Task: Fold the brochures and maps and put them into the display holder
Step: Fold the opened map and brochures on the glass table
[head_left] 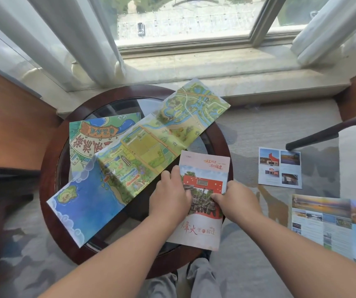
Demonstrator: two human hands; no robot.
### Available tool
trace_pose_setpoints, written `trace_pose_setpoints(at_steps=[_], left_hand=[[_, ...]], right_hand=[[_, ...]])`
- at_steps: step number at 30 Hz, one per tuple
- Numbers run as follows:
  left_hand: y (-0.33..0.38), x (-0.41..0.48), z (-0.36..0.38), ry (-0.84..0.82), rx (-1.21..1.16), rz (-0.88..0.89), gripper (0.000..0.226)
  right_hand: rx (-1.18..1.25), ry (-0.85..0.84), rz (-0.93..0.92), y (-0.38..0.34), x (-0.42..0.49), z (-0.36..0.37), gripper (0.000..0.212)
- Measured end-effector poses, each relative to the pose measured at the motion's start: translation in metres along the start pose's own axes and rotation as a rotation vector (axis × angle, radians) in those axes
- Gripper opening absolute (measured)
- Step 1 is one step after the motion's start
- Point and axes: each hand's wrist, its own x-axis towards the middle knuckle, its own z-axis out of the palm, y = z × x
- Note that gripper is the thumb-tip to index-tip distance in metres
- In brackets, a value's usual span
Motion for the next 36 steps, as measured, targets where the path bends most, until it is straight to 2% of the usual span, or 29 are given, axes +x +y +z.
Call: trace_pose_setpoints(at_steps=[1, 3, 5, 7, 8, 11, 13, 17, 22, 29, 36], left_hand=[[0.000, 0.000, 0.001, 0.000, 0.011, 0.006, 0.068], [-0.001, 0.000, 0.000, -0.008, 0.027, 0.013, 0.071], [-0.001, -0.001, 0.000, -0.003, 0.066, 0.019, 0.075], [0.002, 0.001, 0.003, 0.082, 0.176, 0.101, 0.077], [0.005, 0.004, 0.005, 0.135, 0.225, 0.177, 0.077], [0.015, 0.016, 0.020, 0.144, 0.268, 0.359, 0.076], [0.016, 0.025, 0.034, 0.085, 0.329, 0.365, 0.077], [0.012, 0.029, 0.051, 0.112, 0.420, 0.343, 0.077], [0.003, -0.002, 0.066, 0.101, 0.416, 0.459, 0.079], [-0.002, -0.047, 0.084, -0.028, 0.512, 0.431, 0.105], [-0.006, -0.057, 0.087, -0.028, 0.542, 0.418, 0.105]], right_hand=[[-0.008, 0.016, 0.001, 0.001, 0.000, -0.002, 0.030], [-0.043, 0.124, -0.042, 0.002, -0.001, -0.007, 0.049], [-0.166, 0.232, -0.203, 0.001, 0.000, -0.012, 0.074], [-0.324, 0.208, -0.396, 0.001, 0.005, -0.016, 0.099], [-0.391, 0.165, -0.455, 0.001, 0.009, -0.017, 0.105], [-0.524, 0.088, -0.525, 0.005, 0.019, -0.012, 0.102], [-0.517, 0.083, -0.526, 0.008, 0.022, -0.009, 0.100], [-0.513, 0.104, -0.536, 0.011, 0.023, -0.008, 0.098], [-0.529, 0.069, -0.515, 0.009, 0.018, -0.011, 0.102], [-0.537, 0.054, -0.483, 0.003, 0.011, -0.015, 0.099], [-0.597, 0.045, -0.484, 0.005, 0.001, -0.005, 0.102]])
